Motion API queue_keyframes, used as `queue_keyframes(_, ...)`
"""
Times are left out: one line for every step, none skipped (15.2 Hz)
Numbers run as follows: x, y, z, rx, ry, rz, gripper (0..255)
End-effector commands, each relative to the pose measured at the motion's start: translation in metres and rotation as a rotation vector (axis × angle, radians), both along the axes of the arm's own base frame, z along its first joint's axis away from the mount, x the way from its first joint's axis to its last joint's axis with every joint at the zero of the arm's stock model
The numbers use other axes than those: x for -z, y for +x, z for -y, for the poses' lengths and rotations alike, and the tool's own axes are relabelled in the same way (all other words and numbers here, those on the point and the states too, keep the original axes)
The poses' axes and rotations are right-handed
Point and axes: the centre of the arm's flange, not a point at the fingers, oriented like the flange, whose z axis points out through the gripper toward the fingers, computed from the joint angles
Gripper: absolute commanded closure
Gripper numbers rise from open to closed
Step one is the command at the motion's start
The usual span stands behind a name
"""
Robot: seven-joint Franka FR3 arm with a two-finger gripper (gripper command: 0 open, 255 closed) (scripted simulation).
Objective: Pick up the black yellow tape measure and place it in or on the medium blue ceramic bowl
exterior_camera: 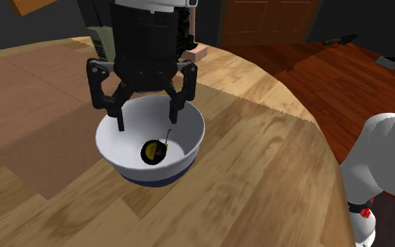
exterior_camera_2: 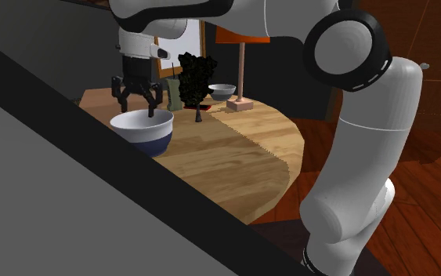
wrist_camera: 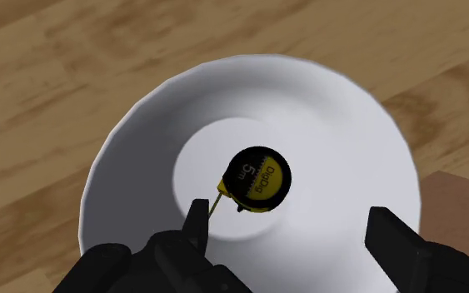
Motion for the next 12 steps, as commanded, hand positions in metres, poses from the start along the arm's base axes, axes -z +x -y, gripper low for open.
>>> queue_keyframes(0.0, 0.0, 0.0, 0.0, 0.0, 0.0, 0)
queue_keyframes(0.0, 0.0, 0.0, 0.0, 0.0, 0.0, 0)
queue_keyframes(0.0, 0.0, 0.0, 0.0, 0.0, 0.0, 0)
queue_keyframes(0.0, 0.0, 0.0, 0.0, 0.0, 0.0, 0)
queue_keyframes(-0.013, 0.0, 0.002, 0.0, 0.0, 0.0, 0)
queue_keyframes(-0.026, 0.001, 0.004, 0.0, 0.0, 0.0, 0)
queue_keyframes(-0.039, 0.001, 0.006, 0.0, 0.0, 0.0, 0)
queue_keyframes(-0.049, 0.001, 0.008, 0.0, 0.0, 0.0, 0)
queue_keyframes(-0.049, 0.001, 0.008, 0.0, 0.0, 0.0, 0)
queue_keyframes(-0.049, 0.001, 0.008, 0.0, 0.0, 0.0, 0)
queue_keyframes(-0.049, 0.001, 0.008, 0.0, 0.0, 0.0, 0)
queue_keyframes(-0.049, 0.001, 0.008, 0.0, 0.0, 0.0, 0)
